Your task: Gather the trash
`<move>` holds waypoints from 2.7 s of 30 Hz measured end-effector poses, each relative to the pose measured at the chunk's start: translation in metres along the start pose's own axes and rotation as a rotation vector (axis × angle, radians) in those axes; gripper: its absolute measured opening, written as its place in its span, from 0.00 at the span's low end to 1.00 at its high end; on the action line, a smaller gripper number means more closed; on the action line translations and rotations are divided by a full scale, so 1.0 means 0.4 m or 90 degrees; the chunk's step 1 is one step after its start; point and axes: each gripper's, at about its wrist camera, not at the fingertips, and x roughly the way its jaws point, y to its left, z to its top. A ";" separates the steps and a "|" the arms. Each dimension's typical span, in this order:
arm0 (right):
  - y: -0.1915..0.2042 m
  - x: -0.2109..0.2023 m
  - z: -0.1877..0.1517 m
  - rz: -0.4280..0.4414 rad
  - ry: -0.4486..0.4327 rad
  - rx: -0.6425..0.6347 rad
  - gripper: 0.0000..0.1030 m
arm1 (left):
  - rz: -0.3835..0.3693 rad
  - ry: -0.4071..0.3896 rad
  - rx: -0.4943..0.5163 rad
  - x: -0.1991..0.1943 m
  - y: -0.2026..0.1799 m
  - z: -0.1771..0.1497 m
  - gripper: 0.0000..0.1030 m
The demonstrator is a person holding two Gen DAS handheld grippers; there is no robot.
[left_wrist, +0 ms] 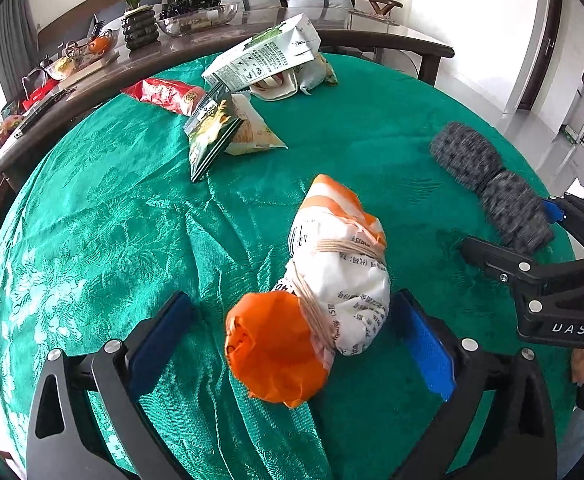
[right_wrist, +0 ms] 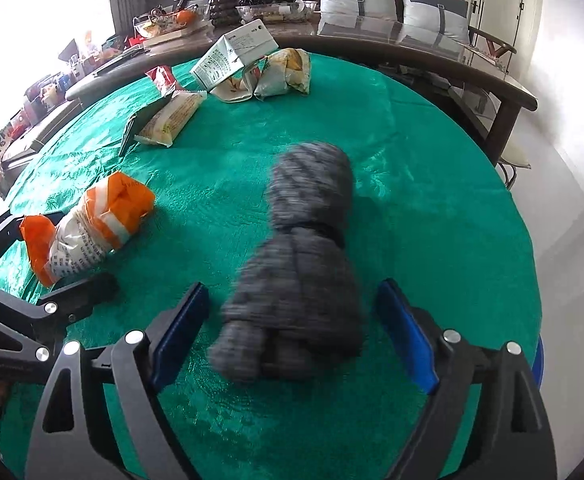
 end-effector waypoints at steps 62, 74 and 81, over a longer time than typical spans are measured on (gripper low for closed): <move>-0.049 -0.049 0.152 0.072 0.120 0.020 0.89 | -0.100 0.054 0.064 -0.026 -0.005 0.054 0.90; -0.069 -0.019 0.143 0.088 0.139 0.065 0.34 | -0.063 0.053 0.073 -0.033 -0.016 0.050 0.51; -0.133 -0.134 0.119 0.100 0.064 0.073 0.31 | -0.100 0.017 0.068 -0.082 -0.062 0.079 0.49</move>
